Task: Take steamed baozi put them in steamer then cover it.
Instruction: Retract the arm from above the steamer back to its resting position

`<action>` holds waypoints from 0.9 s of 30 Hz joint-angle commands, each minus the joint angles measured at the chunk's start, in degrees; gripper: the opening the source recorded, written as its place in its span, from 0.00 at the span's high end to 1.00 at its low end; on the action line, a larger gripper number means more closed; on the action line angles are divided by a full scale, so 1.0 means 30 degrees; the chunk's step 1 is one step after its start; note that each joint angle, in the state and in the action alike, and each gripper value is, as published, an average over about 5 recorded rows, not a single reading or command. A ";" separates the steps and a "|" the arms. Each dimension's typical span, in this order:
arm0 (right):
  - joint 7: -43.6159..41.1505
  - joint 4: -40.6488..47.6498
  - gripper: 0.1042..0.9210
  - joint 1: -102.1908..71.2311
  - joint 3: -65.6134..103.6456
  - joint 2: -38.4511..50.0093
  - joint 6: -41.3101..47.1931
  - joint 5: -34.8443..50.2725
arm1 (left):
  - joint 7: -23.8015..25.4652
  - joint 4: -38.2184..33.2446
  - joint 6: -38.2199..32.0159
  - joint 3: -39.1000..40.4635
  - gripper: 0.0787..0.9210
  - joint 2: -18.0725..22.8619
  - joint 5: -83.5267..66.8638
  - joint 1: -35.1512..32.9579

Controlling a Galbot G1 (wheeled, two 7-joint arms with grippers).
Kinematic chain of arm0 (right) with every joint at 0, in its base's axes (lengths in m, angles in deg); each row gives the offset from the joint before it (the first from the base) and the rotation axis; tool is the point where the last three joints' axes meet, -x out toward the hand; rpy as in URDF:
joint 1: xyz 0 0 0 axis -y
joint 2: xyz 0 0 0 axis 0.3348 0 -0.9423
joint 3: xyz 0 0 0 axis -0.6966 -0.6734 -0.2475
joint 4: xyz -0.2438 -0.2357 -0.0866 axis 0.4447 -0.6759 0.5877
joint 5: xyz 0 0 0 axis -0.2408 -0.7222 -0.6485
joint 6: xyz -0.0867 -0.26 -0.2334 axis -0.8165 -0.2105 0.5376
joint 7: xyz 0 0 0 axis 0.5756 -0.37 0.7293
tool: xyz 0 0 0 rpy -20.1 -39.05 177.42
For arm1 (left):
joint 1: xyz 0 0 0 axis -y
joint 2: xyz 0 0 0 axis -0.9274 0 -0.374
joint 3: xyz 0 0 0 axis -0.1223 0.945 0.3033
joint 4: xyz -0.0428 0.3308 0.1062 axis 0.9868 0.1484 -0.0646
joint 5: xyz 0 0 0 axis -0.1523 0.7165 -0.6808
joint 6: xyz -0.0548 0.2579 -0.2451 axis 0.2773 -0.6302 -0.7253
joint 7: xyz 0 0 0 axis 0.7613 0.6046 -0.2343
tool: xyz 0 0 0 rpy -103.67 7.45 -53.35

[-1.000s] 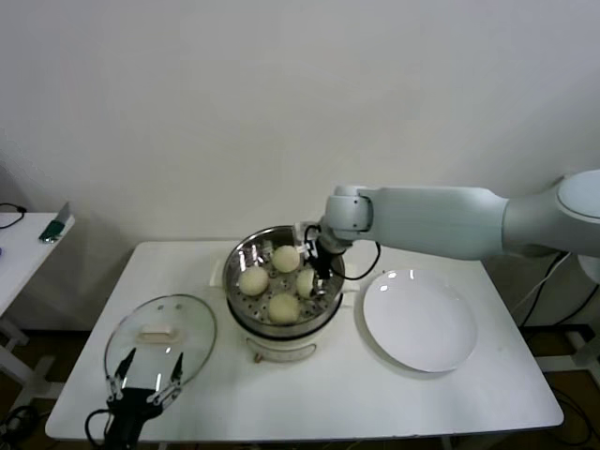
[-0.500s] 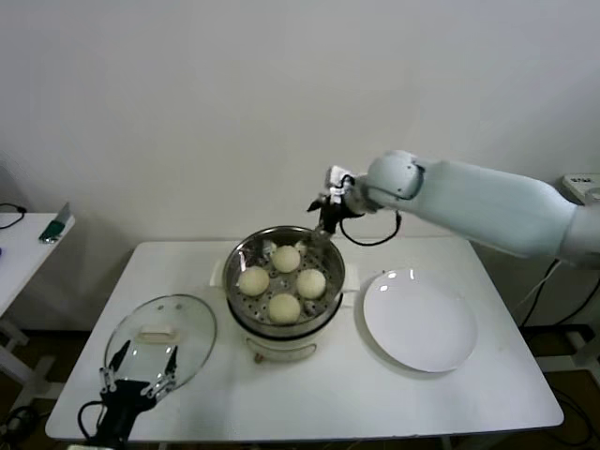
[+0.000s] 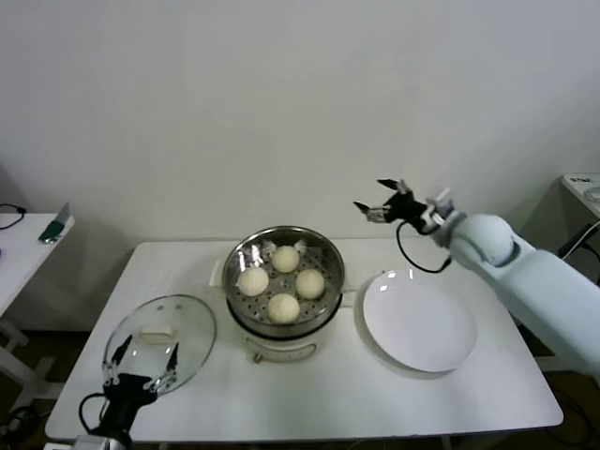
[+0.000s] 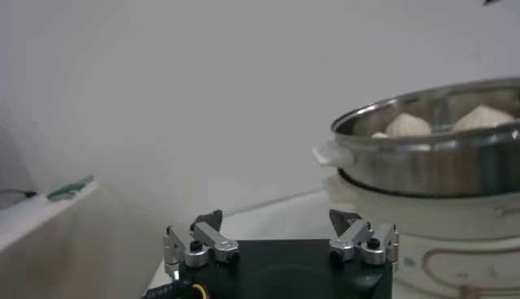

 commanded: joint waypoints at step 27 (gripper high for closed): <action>0.0239 -0.1815 0.12 -2.1937 1.5138 -0.9598 -0.9527 -0.6680 | -1.2077 1.1753 -0.1950 0.0818 0.12 -0.2397 2.4598 0.4700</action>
